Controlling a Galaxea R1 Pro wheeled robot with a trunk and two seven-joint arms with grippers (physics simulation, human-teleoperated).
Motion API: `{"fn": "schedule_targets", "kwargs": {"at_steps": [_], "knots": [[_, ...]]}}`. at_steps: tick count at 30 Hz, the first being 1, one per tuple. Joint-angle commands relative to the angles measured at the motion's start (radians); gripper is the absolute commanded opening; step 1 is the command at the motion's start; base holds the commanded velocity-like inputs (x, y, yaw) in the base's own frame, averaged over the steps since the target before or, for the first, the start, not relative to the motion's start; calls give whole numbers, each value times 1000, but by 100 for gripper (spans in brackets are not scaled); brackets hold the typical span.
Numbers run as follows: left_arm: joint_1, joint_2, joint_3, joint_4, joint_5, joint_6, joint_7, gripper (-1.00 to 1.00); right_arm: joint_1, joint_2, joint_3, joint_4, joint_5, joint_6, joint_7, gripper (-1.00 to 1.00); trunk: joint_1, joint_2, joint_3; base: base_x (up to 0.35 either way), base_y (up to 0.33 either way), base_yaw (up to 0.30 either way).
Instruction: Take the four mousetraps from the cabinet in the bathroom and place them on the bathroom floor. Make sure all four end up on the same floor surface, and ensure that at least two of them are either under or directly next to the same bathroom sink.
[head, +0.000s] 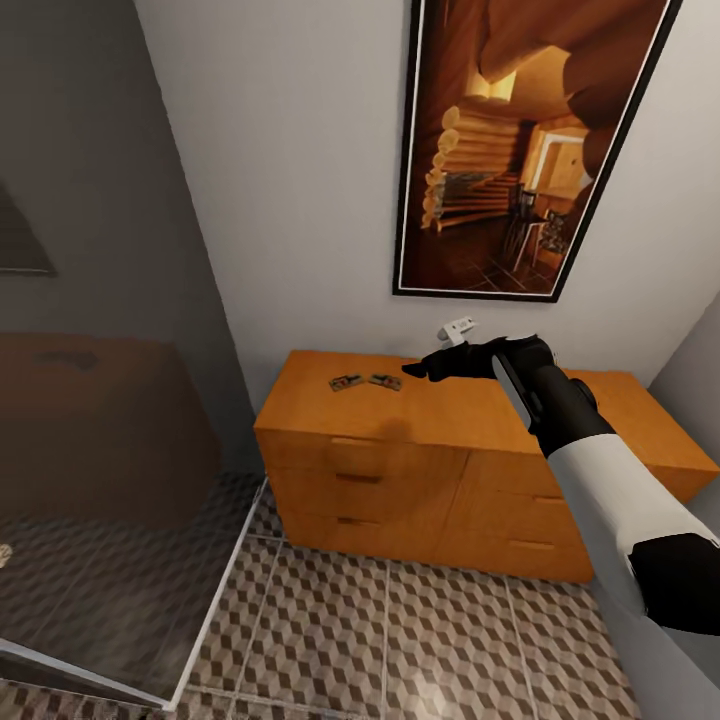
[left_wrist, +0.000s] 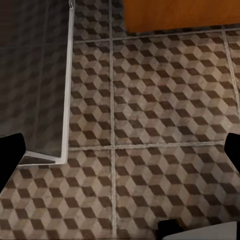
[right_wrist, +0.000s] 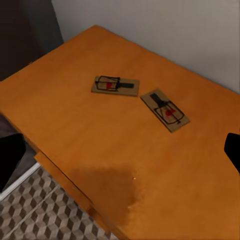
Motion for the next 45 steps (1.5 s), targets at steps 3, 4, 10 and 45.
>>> {"fn": "schedule_targets", "kwargs": {"at_steps": [3,4,10,45], "knots": [[-2,0,-5,4,8,-5,-6,100,-1,-1,2,-1,1,5,2,100,1,-2,-5,0,0,225],[-2,0,-5,4,8,-5,-6,100,-1,-1,2,-1,1,5,2,100,1,-2,-6,0,0,225],[-2,-1,-5,5,8,-5,-6,100,-1,-1,2,0,1,5,1,100,1,-2,-13,0,-92,225],[-2,-2,-5,3,8,23,-6,100,2,-1,2,1,2,3,0,100,1,-2,-48,102,-203,233]]}}
